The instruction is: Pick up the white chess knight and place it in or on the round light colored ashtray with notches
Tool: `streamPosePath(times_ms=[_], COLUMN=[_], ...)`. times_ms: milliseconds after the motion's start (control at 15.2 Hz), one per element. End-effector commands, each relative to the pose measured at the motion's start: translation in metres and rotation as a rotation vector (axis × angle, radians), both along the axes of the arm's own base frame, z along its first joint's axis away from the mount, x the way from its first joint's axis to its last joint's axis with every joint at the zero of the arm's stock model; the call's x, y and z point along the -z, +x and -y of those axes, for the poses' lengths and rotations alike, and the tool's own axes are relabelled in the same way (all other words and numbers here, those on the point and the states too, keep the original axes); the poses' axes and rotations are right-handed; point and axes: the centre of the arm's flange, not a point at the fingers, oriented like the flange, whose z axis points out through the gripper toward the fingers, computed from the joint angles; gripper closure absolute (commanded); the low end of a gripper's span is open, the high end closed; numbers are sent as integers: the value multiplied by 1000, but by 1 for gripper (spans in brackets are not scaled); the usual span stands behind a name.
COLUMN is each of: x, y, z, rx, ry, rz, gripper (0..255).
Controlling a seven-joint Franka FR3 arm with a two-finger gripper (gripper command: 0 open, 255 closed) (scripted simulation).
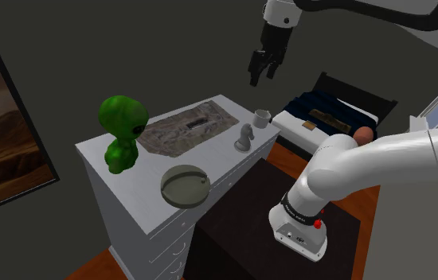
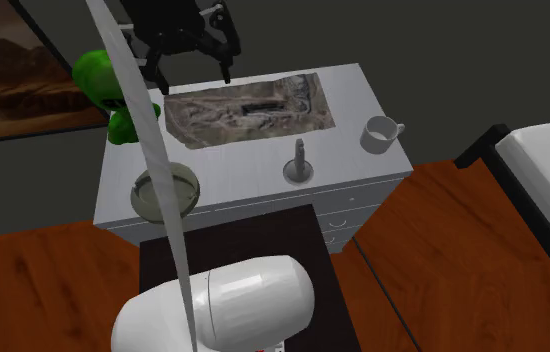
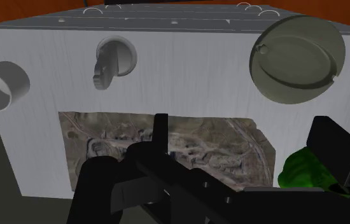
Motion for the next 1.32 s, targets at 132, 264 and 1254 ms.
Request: streamPosePath(times_ms=[132, 264, 1254], x=[20, 40, 194], y=[5, 10, 53], z=[17, 33, 154], rx=[-8, -16, -75], ry=[4, 9, 41], rz=[4, 8, 39], gripper=[0, 0, 0])
